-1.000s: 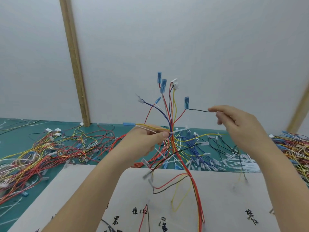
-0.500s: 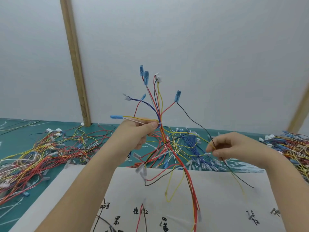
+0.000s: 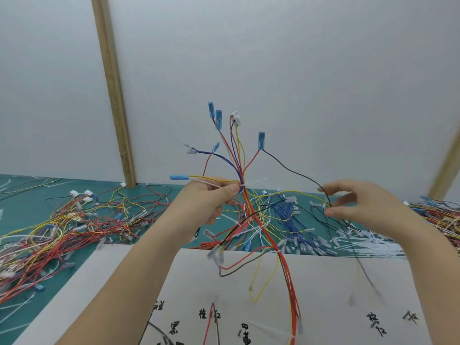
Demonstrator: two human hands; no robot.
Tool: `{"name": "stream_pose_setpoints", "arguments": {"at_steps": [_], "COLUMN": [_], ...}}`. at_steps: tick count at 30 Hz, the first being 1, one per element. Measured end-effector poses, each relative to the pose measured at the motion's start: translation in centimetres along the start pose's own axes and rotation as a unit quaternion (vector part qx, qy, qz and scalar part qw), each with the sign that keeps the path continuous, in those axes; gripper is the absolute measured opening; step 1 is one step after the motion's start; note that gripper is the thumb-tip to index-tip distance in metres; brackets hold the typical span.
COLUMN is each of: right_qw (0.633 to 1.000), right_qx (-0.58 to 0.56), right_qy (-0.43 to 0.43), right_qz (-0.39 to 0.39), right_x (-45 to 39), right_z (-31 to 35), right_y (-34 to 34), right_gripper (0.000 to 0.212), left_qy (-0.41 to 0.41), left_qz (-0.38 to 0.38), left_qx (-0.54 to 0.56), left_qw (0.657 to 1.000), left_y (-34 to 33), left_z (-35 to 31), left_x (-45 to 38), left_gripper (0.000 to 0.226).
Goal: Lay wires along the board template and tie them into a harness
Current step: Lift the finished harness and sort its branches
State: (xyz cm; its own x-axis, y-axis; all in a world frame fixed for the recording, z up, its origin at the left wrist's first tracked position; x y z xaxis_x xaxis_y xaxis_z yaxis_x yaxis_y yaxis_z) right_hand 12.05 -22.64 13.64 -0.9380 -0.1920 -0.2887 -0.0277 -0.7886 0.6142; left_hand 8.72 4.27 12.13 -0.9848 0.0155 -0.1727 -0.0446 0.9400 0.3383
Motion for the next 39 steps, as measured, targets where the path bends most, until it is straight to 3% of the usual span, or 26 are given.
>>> {"name": "stream_pose_setpoints", "arguments": {"at_steps": [2, 4, 7, 9, 11, 13, 15, 18, 22, 26, 31, 39], "right_qw": [0.998, 0.989, 0.973, 0.96, 0.949, 0.954, 0.943, 0.891, 0.88, 0.868, 0.843, 0.823], "right_qx": [0.013, -0.109, -0.197, -0.108, -0.005, -0.047, -0.213, -0.404, -0.416, -0.453, -0.503, -0.533], "right_qy": [0.039, 0.087, 0.051, -0.039, -0.086, -0.067, -0.043, -0.035, -0.034, -0.017, -0.003, -0.032], "right_qz": [-0.039, -0.052, 0.113, 0.254, 0.304, 0.287, 0.252, 0.205, 0.227, 0.202, 0.189, 0.193], "right_x": [0.3, 1.1, 2.7, 3.1, 2.7, 2.1, 1.5, 1.2, 1.5, 1.5, 1.3, 1.2], "right_z": [1.4, 3.3, 5.9, 5.8, 4.9, 4.3, 4.1, 3.8, 3.8, 3.9, 3.6, 3.3], "right_y": [0.4, 1.1, 0.4, -1.3, -3.5, -5.5, -7.1, -8.7, -10.6, -10.8, -10.2, -10.5], "right_gripper": [0.026, 0.011, 0.018, 0.042, 0.054, 0.036, 0.016, 0.02, 0.013, 0.024, 0.006, 0.012], "left_qy": [-0.001, -0.003, -0.012, -0.02, -0.03, -0.042, -0.048, -0.052, -0.063, -0.092, -0.099, -0.102], "left_qz": [0.005, 0.006, -0.003, -0.007, -0.007, -0.004, 0.0, 0.009, 0.015, 0.023, 0.092, 0.054], "left_qx": [-0.008, -0.025, -0.024, -0.012, -0.006, -0.001, -0.002, -0.027, -0.066, -0.111, -0.141, -0.206], "left_qw": [1.0, 1.0, 1.0, 1.0, 0.999, 0.999, 0.999, 0.998, 0.996, 0.989, 0.981, 0.972], "left_y": [-0.4, -0.7, -0.8, -0.8, -0.8, -0.8, -0.7, -0.7, -0.9, -0.6, -0.3, -0.6], "left_z": [-0.1, -0.2, -0.4, -0.6, -0.8, -0.9, -1.0, -0.8, -0.4, -0.2, 0.0, -0.1], "left_x": [0.1, 0.1, 0.2, 0.3, 0.4, 0.5, 0.6, 0.6, 0.5, 0.3, 0.4, 0.6], "left_gripper": [0.011, 0.012, 0.01, 0.009, 0.009, 0.009, 0.01, 0.015, 0.012, 0.01, 0.023, 0.033]}}
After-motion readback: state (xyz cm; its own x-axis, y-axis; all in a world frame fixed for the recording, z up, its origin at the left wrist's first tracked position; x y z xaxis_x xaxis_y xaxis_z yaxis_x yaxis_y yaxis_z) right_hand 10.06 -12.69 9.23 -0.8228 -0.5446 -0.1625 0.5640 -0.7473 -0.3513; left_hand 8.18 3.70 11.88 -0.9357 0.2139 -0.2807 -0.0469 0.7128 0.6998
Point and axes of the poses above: each hand's wrist, its own x-axis away from the middle knuckle, its own y-axis out of the back of the hand, z = x × y, the point moved 1 cm from there along -x, towards the middle knuckle, and after that the axes turned 15 degrees about -x, right-handed, at the moved point
